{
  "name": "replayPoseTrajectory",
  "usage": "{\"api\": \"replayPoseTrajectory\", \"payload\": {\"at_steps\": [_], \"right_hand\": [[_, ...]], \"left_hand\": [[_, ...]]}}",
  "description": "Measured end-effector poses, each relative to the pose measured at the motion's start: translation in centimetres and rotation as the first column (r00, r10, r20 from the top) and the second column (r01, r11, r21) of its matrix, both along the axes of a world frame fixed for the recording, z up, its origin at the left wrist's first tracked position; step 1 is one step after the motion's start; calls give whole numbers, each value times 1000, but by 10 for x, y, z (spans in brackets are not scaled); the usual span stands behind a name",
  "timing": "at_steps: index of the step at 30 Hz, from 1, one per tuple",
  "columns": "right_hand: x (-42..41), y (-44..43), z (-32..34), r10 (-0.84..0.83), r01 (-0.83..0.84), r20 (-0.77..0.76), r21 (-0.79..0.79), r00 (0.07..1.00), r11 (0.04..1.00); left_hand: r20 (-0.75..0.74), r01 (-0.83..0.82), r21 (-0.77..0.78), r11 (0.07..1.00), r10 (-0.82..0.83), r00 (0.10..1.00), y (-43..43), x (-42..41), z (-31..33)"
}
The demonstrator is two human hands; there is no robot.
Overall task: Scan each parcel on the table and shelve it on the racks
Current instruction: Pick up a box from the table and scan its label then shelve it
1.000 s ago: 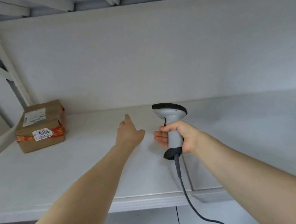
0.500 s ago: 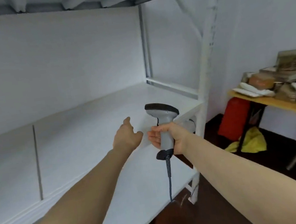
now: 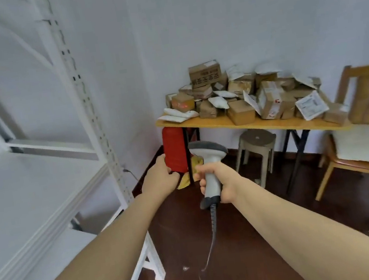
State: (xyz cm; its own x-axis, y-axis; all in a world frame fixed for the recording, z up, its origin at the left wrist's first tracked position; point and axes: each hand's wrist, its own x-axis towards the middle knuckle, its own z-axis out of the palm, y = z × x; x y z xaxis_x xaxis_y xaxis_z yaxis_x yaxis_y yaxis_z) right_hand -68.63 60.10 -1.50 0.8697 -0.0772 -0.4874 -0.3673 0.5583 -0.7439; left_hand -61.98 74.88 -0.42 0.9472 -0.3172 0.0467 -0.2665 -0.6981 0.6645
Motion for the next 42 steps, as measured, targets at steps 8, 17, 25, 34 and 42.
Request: {"api": "replayPoseTrajectory", "payload": {"at_steps": [8, 17, 25, 34, 42], "right_hand": [[64, -144, 4, -298, 293, -70, -63, 952, 954], [96, -268, -22, -546, 542, -179, -73, 818, 837], [139, -376, -50, -621, 632, -223, -24, 752, 774], [199, -531, -55, -612, 636, -233, 44, 756, 770], [269, -618, -69, -588, 598, -239, -36, 773, 801]], "left_hand": [[-54, 250, -6, 968, -250, 967, -163, 114, -8], [-170, 407, 8, 913, -400, 901, -305, 180, -39], [-170, 417, 56, 907, -403, 899, -410, 231, -52], [-208, 357, 162, 920, -322, 924, -553, 294, -52], [-250, 327, 129, 936, -289, 924, -632, 347, -68]]}}
